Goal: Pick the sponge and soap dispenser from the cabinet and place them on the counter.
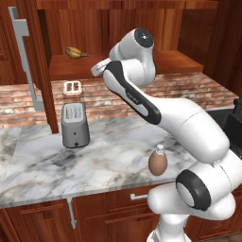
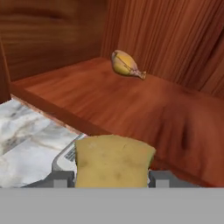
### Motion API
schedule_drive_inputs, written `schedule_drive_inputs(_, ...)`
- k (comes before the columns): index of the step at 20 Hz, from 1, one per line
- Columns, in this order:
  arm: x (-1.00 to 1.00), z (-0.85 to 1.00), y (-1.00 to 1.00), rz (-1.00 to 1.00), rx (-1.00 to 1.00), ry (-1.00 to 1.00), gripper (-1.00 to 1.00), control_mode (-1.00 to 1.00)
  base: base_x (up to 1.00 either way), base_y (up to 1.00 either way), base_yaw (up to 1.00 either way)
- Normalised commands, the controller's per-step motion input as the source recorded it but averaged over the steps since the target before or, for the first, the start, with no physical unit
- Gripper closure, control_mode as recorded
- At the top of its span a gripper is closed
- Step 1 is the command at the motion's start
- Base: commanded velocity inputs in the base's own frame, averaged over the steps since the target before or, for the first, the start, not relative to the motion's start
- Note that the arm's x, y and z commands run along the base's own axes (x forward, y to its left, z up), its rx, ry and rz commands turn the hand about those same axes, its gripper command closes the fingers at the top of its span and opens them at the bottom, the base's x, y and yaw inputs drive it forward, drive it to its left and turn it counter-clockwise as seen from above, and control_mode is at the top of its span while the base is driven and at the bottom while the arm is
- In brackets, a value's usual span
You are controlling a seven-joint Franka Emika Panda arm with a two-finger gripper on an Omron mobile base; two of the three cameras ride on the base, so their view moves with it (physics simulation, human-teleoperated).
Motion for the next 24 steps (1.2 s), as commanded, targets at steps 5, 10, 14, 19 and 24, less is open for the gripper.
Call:
schedule_drive_inputs(5, -0.93, 0.0, -0.03, 0.0, 0.0, 0.0, 1.0, -1.0, 0.0, 0.0, 0.0)
schedule_drive_inputs(10, -0.88, 0.0, 0.0, -0.01, 0.0, 0.0, 1.0, -1.0, 0.0, 0.0, 0.0)
schedule_drive_inputs(14, -0.74, 0.0, 0.0, 0.0, 0.01, 0.01, 1.0, -1.0, 0.0, 0.0, 0.0)
schedule_drive_inputs(19, -0.59, 0.0, 0.0, 0.0, 0.04, 0.01, 1.0, -1.0, 0.0, 0.0, 0.0)
schedule_drive_inputs(24, -0.64, -0.16, -0.11, -0.03, 0.04, 0.06, 1.0, -1.0, 0.0, 0.0, 0.0)
